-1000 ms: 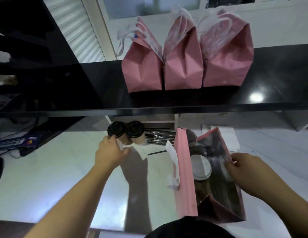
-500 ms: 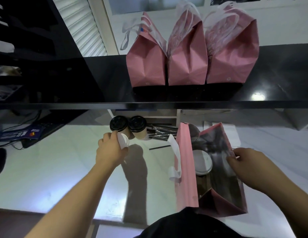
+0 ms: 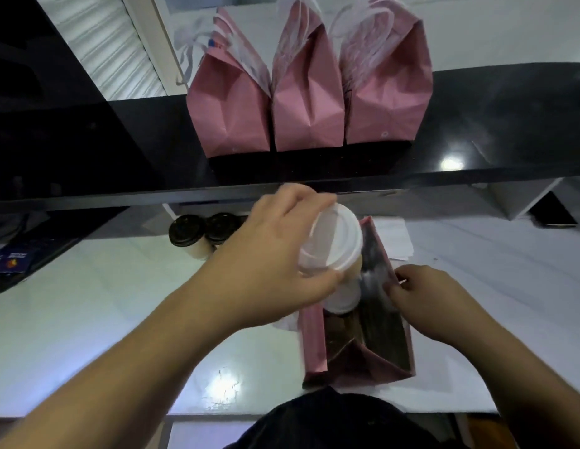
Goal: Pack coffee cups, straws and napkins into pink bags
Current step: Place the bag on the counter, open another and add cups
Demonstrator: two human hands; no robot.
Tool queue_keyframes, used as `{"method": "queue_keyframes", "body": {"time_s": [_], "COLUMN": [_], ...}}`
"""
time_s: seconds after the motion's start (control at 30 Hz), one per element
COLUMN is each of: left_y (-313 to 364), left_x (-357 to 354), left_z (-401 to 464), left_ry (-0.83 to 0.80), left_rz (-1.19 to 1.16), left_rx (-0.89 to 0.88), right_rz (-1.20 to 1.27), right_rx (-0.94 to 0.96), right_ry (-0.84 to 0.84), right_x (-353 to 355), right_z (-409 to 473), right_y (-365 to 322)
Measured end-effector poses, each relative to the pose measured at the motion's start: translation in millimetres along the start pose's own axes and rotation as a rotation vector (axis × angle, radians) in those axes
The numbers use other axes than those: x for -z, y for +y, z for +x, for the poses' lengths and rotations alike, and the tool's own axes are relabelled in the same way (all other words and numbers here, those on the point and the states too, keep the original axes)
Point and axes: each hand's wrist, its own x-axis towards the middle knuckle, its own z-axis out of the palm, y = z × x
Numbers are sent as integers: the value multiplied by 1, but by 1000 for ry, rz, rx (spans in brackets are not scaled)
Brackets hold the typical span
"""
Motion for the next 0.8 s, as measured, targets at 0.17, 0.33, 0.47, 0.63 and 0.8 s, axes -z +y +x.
{"method": "queue_keyframes", "body": {"time_s": [0.17, 0.33, 0.47, 0.63, 0.8], "left_y": [17, 13, 18, 15, 5], "left_x": [-42, -80, -90, -98, -124], "left_z": [31, 40, 38, 35, 29], "left_ry": [-281, -457, -444, -516, -550], "left_rz": [160, 225, 279, 298, 288], "left_rx": [-123, -90, -158, -165, -167], "right_rz": [32, 29, 8, 4, 20], "right_rx": [-8, 7, 26, 42, 55], "right_ry": [-25, -26, -15, -17, -11], "right_x": [6, 4, 0, 0, -2], "right_z": [-6, -7, -5, -5, -4], "right_y": [8, 15, 18, 20, 22]}}
